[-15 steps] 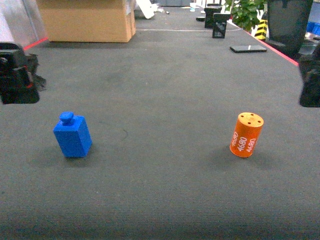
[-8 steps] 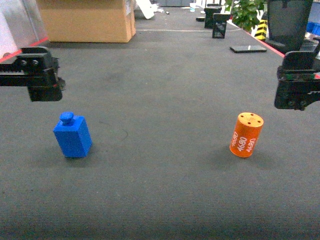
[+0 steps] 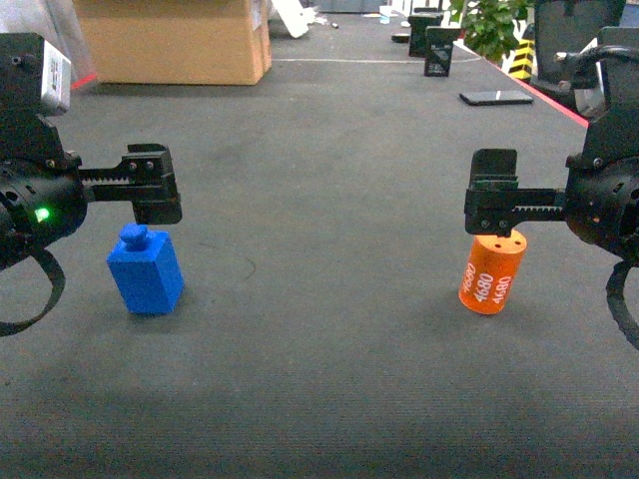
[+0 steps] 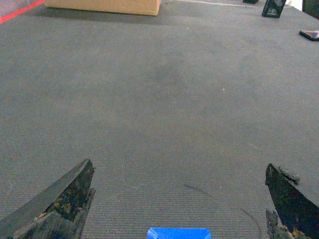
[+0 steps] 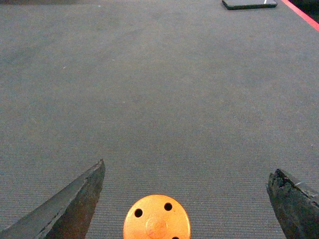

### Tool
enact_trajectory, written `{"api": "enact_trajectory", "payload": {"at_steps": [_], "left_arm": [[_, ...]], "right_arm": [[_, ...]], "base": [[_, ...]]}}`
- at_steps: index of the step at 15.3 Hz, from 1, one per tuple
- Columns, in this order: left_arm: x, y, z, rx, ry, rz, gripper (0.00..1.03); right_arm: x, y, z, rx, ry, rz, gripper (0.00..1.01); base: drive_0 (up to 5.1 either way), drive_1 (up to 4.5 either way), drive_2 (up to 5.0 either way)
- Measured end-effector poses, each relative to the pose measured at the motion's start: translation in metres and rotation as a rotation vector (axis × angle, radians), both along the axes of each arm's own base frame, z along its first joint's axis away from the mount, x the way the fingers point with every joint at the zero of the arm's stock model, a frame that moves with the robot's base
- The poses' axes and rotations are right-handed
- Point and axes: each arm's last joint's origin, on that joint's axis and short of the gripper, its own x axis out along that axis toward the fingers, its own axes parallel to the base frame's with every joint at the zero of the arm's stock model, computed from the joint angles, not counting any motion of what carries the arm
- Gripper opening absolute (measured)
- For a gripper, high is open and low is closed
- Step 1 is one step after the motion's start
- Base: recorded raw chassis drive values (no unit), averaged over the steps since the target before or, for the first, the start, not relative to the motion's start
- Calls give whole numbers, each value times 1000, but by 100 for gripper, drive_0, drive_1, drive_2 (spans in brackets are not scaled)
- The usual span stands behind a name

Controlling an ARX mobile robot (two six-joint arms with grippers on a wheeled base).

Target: Sort blue parts and orange caps into right shelf containers

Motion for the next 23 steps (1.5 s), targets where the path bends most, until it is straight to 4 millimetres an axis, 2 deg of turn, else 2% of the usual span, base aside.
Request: {"api": "enact_trajectory", "payload": {"at_steps": [4, 11, 23], "left_arm": [[7, -1, -9, -21, 16, -10, 98], [11, -5, -28, -19, 84, -28, 98], [10, -5, -60, -2, 172, -18, 98]], "right_arm": [[11, 3, -13, 17, 43, -6, 98], [14, 7, -25, 27, 73, 1, 98], [14, 7, -66, 3, 173, -3, 98]], "base": [[0, 0, 0], [0, 0, 0], [0, 0, 0]]}}
